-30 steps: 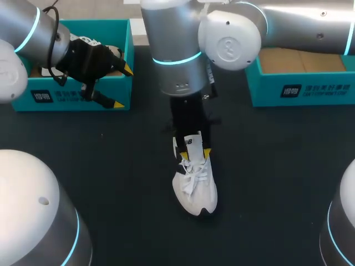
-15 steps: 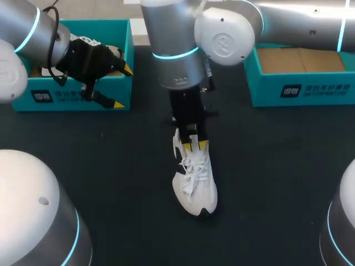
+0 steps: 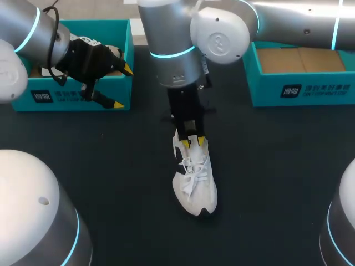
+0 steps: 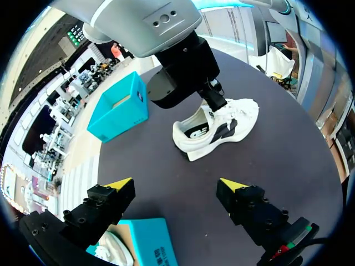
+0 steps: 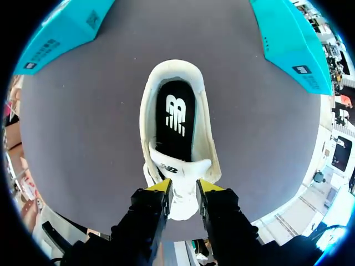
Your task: Take the shoe out of the shoebox, open the shoe tongue, remove and reinsert the insole, then place the shoe into the shoebox
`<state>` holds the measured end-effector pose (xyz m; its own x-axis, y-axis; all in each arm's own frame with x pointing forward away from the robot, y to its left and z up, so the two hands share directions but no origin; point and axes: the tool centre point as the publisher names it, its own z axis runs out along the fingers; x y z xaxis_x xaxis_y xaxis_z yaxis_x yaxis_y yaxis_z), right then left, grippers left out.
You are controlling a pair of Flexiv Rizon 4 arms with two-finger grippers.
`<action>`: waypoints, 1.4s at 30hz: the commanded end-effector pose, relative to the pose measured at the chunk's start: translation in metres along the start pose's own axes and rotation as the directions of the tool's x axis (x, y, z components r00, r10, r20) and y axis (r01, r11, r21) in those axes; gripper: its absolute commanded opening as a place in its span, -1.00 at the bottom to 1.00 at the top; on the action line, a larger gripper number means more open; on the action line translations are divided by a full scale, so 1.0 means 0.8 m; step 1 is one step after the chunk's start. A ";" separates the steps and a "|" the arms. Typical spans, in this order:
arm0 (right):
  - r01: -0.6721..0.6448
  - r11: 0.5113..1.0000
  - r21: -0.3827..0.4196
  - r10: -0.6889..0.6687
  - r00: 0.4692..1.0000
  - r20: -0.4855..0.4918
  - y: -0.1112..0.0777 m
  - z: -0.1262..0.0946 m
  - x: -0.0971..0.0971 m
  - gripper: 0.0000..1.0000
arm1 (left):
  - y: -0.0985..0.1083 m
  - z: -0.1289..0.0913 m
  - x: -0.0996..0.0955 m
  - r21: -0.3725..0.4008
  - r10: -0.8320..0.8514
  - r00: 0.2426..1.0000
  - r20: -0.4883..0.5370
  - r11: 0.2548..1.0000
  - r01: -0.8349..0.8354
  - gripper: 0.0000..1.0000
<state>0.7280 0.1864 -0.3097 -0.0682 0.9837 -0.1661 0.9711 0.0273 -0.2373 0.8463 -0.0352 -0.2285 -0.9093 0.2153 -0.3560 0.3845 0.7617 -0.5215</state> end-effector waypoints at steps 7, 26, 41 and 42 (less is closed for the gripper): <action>0.028 0.999 0.025 -0.027 0.999 -0.027 0.020 0.020 -0.004 -0.25 | 0.000 -0.001 0.001 -0.002 0.000 1.000 0.000 1.000 0.000 1.00; 0.752 0.656 -0.068 -0.636 0.598 0.488 0.021 -0.033 0.011 1.00 | 0.000 -0.001 0.001 -0.002 0.000 1.000 0.000 1.000 0.000 1.00; 0.844 0.468 -0.262 -0.650 0.530 0.545 0.051 -0.021 0.001 1.00 | 0.000 -0.001 0.001 -0.002 0.000 1.000 0.000 1.000 0.000 1.00; 0.846 0.452 -0.283 -0.650 0.529 0.545 0.054 -0.022 -0.004 1.00 | 0.000 -0.001 0.001 -0.002 0.000 1.000 0.000 1.000 0.000 1.00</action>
<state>0.7761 0.1991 -0.3026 -0.7403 0.5503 -0.3862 0.6347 0.7615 -0.1317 0.8463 -0.0351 -0.2285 -0.9094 0.2152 -0.3560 0.3845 0.7617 -0.5215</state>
